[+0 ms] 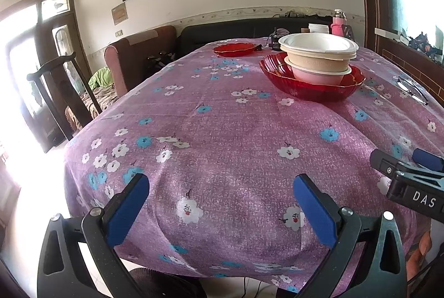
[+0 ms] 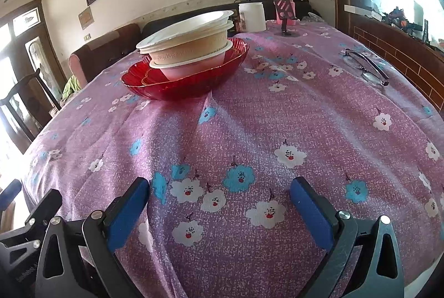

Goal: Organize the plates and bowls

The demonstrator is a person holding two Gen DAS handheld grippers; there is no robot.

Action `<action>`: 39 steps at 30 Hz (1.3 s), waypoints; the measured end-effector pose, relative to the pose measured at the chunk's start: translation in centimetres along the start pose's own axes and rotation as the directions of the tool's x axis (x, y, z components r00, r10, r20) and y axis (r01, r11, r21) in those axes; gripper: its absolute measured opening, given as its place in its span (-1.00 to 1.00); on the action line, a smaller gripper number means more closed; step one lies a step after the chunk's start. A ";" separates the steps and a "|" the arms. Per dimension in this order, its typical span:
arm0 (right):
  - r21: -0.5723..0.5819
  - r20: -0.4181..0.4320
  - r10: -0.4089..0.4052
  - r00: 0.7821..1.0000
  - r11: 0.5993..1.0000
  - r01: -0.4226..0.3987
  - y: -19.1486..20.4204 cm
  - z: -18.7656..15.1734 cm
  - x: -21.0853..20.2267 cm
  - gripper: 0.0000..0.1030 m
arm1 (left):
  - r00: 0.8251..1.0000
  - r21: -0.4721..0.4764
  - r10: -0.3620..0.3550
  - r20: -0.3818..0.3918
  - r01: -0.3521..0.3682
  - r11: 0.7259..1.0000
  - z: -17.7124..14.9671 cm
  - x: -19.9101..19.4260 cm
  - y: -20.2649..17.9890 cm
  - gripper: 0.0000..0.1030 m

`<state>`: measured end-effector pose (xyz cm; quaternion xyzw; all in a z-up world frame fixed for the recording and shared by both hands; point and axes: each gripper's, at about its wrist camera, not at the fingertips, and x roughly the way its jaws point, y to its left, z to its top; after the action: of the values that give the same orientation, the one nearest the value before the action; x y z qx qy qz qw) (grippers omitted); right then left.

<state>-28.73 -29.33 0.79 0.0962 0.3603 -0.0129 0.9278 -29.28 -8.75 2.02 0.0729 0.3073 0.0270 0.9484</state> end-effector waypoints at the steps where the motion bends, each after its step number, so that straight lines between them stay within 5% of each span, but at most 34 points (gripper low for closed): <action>1: -0.002 -0.006 -0.001 1.000 1.000 0.001 0.0 0.1 0.0 0.99 | 1.000 -0.001 -0.002 -0.001 0.002 1.000 0.0 0.0 0.0 1.00; 24: 0.033 -0.002 0.065 0.998 0.997 -0.065 -0.3 0.0 -1.1 0.99 | 1.000 0.020 0.026 -0.007 -0.026 0.999 0.0 -0.6 -0.4 1.00; 39: -0.090 0.206 0.033 0.978 0.996 -0.015 1.7 0.3 -5.2 0.99 | 1.000 0.044 0.013 0.009 -0.013 0.999 -0.2 -1.0 -1.1 1.00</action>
<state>-32.25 -27.96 4.80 0.0577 0.2608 0.0042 0.9637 -30.23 -9.90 2.28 0.0957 0.3034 0.0261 0.9477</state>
